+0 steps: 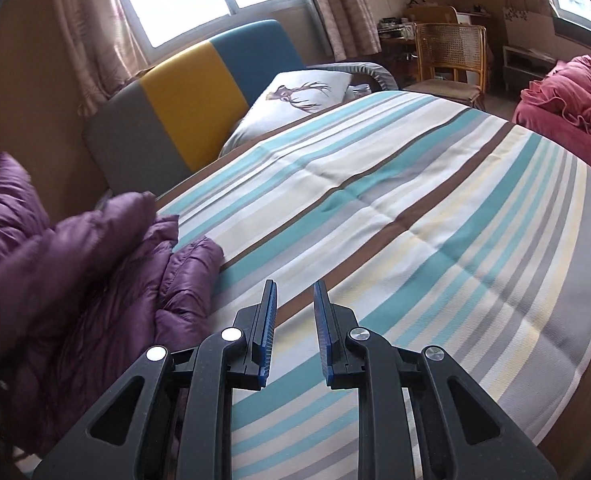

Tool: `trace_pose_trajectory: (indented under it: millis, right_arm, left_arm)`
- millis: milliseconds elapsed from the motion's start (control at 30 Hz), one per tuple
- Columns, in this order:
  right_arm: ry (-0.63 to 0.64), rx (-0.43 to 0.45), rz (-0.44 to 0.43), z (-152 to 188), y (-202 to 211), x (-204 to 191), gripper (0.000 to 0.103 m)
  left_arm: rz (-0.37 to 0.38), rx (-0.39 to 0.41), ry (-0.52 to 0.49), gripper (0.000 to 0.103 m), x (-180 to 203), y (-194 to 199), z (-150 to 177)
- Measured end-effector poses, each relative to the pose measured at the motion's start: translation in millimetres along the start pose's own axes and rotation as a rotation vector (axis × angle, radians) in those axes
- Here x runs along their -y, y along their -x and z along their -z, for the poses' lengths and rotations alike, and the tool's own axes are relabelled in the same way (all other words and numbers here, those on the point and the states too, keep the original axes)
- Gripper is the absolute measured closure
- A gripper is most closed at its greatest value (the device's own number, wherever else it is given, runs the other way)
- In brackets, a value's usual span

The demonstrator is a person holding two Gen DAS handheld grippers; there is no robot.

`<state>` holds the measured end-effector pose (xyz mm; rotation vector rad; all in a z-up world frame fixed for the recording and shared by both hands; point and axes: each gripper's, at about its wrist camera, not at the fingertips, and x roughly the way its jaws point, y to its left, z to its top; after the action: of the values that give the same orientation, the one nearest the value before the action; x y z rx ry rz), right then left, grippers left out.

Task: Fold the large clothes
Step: 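Open both tools to release the folded jacket on the bed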

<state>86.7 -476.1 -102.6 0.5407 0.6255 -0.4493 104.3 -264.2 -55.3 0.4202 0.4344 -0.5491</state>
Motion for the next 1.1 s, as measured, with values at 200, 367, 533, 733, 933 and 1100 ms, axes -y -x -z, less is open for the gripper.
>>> trace_pose_trajectory:
  millis: [200, 367, 533, 733, 933, 1100]
  right_arm:
    - [-0.031, -0.010, 0.007, -0.2, -2.3, 9.5, 0.084]
    - [-0.050, -0.022, 0.008, 0.1, -5.5, 14.8, 0.084]
    - [-0.044, -0.028, -0.005, 0.6, -5.5, 11.3, 0.084]
    - [-0.030, -0.031, -0.018, -0.1, -1.0, 5.4, 0.084]
    - [0.005, 0.000, -0.033, 1.6, 15.6, -10.7, 0.048]
    - [0.106, 0.052, -0.091, -5.6, 37.2, -45.9, 0.048]
  left_arm:
    - [0.045, -0.055, -0.045, 0.081, 31.2, -18.5, 8.0]
    - [0.080, -0.079, -0.060, 0.079, 43.2, -31.0, 15.1]
    - [0.148, -0.066, -0.020, 0.052, 33.9, -21.9, 8.7]
    - [0.298, 0.076, 0.170, 0.019, -16.2, 31.4, -5.9]
    - [0.079, 0.108, 0.465, 0.014, -115.0, 37.9, 17.6]
    - [-0.064, -0.011, 0.626, 0.030, -169.5, 5.8, 54.5]
